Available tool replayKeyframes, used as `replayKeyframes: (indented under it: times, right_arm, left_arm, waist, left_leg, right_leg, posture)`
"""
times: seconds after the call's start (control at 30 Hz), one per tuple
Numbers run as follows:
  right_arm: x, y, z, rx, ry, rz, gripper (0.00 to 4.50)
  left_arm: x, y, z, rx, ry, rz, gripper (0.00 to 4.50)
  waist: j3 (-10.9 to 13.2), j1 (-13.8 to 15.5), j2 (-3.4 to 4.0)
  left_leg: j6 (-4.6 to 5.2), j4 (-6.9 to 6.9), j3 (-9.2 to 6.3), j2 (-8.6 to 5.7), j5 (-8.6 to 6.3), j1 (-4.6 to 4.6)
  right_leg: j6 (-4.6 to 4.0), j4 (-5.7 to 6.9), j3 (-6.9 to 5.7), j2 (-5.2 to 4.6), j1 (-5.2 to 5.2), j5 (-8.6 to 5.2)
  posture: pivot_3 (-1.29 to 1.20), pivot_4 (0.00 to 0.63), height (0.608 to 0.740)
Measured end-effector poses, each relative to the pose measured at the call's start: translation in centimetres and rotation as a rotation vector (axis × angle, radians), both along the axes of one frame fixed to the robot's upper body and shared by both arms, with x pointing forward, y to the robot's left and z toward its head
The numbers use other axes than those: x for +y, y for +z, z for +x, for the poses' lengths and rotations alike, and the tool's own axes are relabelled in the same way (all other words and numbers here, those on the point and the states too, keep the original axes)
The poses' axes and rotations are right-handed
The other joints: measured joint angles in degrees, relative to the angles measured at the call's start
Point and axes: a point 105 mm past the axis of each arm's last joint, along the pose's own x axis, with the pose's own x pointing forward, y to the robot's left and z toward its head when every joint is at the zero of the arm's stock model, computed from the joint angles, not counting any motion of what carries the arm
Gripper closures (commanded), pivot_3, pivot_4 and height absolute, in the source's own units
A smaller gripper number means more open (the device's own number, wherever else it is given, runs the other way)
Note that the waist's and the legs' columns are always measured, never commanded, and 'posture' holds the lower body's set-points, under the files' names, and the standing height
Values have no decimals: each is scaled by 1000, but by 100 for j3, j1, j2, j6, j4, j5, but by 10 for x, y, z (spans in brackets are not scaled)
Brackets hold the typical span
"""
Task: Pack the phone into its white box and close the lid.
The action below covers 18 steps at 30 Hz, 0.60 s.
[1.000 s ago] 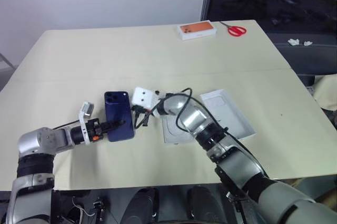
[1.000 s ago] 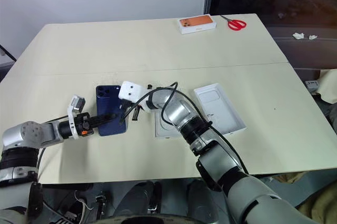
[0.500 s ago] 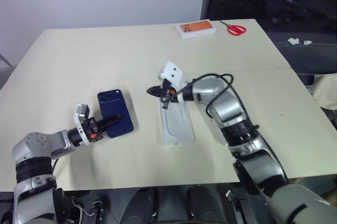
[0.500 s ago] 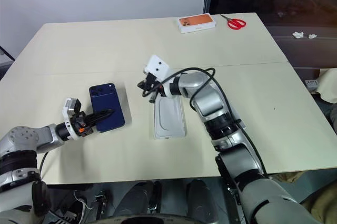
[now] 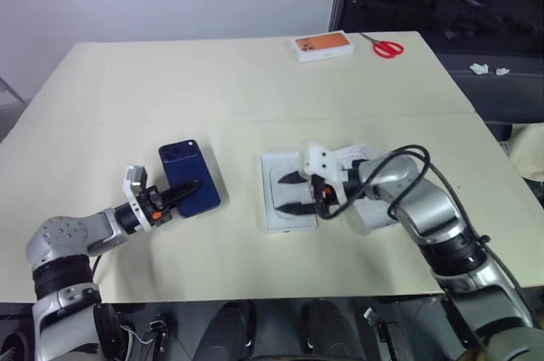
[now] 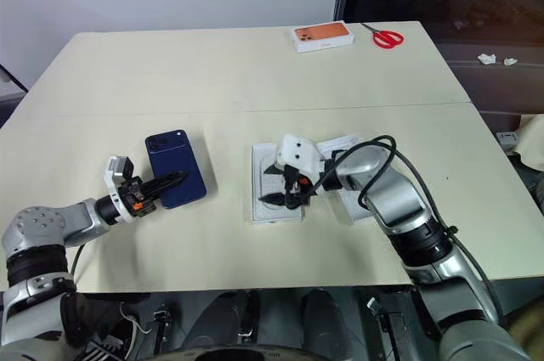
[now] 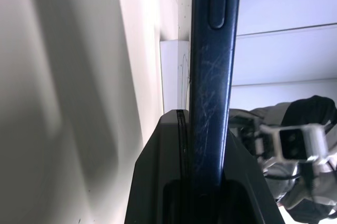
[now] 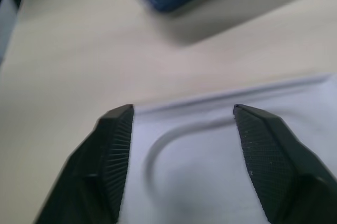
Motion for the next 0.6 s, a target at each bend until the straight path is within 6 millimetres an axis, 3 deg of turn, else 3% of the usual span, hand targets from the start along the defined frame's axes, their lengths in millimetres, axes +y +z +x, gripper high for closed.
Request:
replayKeyframes:
  times: [0.33, 0.47, 0.57, 0.6]
  right_arm:
    - [-3, -26, -19, -55, 158, -76, 1633]
    - [-5, -34, -15, -98, 176, -115, 1633]
    - [-8, -39, -12, -107, 170, -136, 2377]
    - [-8, -39, -10, -116, 169, -139, 2377]
  left_arm:
    - [-2, 3, -1, -6, -11, 16, 4500]
    - [-2, 2, -3, -7, -11, 27, 4500]
    - [-2, 2, -3, -6, -11, 28, 4500]
    - [-2, 2, -3, -7, -11, 31, 4500]
  waist:
    - [23, 14, -39]
    - [23, 13, -40]
    - [23, 14, -40]
    - [23, 13, -40]
  left_leg:
    - [-3, 1, 0, 2, 2, -1]
    - [-6, 2, -1, 2, 4, 0]
    - [-12, 1, -1, 2, 7, 0]
    - [-29, 1, -1, 2, 17, 0]
  right_leg:
    - [0, -1, -2, 0, 1, 0]
    - [0, 0, -3, 1, 1, 0]
    - [0, 0, -3, 1, 1, 0]
    - [0, 0, -3, 1, 1, 0]
  posture:
    - [0, 150, 740]
    - [0, 150, 740]
    - [0, 150, 740]
    - [0, 150, 740]
